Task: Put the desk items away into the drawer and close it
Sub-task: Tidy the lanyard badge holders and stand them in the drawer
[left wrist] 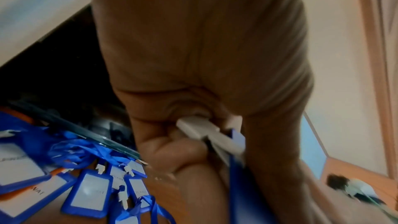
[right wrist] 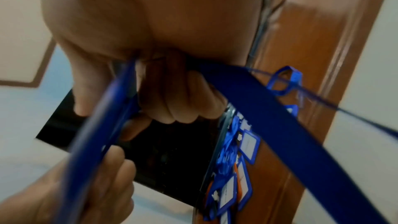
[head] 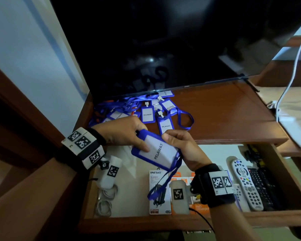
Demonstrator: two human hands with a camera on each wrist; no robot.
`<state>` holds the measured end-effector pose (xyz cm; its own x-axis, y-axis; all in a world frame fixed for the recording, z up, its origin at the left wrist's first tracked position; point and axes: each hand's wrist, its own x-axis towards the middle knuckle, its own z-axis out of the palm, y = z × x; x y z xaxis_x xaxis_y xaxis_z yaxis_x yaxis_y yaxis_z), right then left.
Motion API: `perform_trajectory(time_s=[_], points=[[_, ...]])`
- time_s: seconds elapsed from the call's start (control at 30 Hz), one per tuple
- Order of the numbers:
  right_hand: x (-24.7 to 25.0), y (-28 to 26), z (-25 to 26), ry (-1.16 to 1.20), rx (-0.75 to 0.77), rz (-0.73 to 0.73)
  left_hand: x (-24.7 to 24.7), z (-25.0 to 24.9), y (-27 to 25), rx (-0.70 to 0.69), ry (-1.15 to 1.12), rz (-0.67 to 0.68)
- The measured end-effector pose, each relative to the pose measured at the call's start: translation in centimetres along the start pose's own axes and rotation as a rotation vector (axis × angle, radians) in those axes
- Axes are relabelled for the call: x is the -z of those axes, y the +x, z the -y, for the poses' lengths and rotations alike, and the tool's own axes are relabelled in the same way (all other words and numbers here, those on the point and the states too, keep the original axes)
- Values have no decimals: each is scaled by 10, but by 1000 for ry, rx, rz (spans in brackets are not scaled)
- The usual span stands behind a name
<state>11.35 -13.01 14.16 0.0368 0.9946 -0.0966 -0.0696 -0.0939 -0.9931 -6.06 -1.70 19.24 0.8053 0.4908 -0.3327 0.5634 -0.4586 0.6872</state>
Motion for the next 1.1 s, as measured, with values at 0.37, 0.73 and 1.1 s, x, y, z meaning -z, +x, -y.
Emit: perform_trajectory(time_s=[0.37,0.73,1.1], points=[[9,2,8,9,22,-168,-9,17,5,-57,-443,-377],[-1,1,-1,65,10,-191,-18,25,-1,177,-403,-301],[-4,4,-11,88,-21,-127,-24,28,-9,193,-665,-410]])
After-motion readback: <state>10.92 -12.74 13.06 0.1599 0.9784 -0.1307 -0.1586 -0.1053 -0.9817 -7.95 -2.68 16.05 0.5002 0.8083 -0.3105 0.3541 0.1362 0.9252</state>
